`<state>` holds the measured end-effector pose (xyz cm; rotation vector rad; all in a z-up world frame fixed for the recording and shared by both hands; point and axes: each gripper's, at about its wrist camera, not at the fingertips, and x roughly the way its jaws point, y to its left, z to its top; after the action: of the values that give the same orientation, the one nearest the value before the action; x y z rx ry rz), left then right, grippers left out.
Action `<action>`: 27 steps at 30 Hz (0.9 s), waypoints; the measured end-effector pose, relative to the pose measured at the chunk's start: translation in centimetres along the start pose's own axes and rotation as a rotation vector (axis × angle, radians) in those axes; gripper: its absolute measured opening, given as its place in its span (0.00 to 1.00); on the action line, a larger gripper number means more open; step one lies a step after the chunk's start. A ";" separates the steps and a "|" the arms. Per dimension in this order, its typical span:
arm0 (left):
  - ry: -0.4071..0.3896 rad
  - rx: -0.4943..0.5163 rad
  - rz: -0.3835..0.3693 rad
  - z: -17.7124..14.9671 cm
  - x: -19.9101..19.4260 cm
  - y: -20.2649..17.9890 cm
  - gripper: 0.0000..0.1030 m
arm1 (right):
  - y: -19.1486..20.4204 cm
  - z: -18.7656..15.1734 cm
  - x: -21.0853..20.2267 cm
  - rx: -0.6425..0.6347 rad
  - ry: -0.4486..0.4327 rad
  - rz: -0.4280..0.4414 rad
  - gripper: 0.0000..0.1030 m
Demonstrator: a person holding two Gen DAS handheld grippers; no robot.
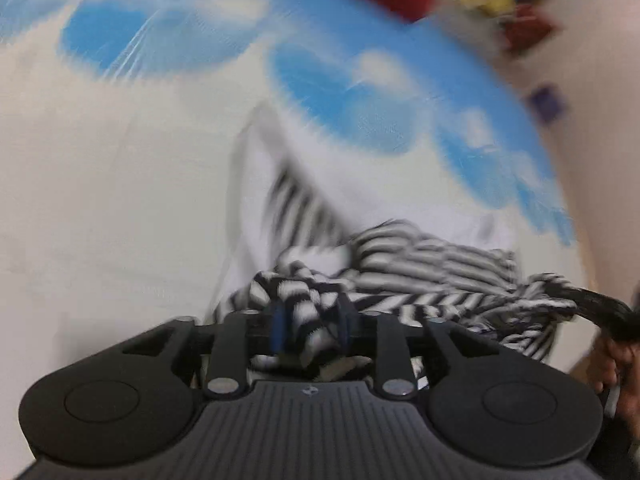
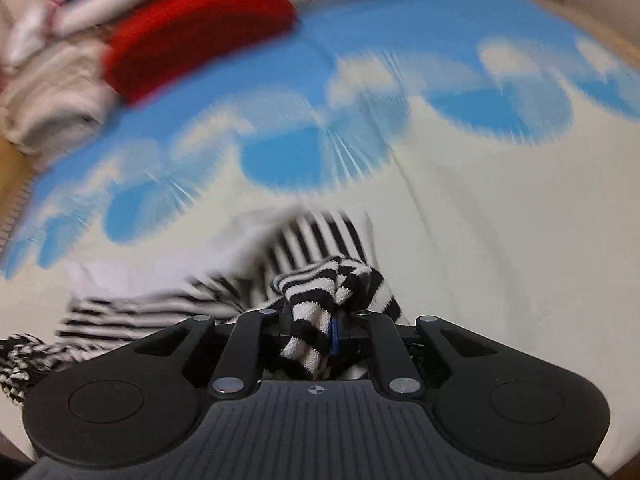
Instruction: Fold small clothes
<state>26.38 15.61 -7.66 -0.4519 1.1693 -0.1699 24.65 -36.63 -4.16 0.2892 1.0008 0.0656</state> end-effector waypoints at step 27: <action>0.049 0.511 -0.065 -6.5 -2.7 -4.1 0.65 | -6.1 -1.2 -6.4 0.143 -0.092 0.048 0.39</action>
<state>19.81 11.28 -5.61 -0.0341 1.1102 -0.5242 19.69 -43.42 -1.15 0.4434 0.9084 0.0238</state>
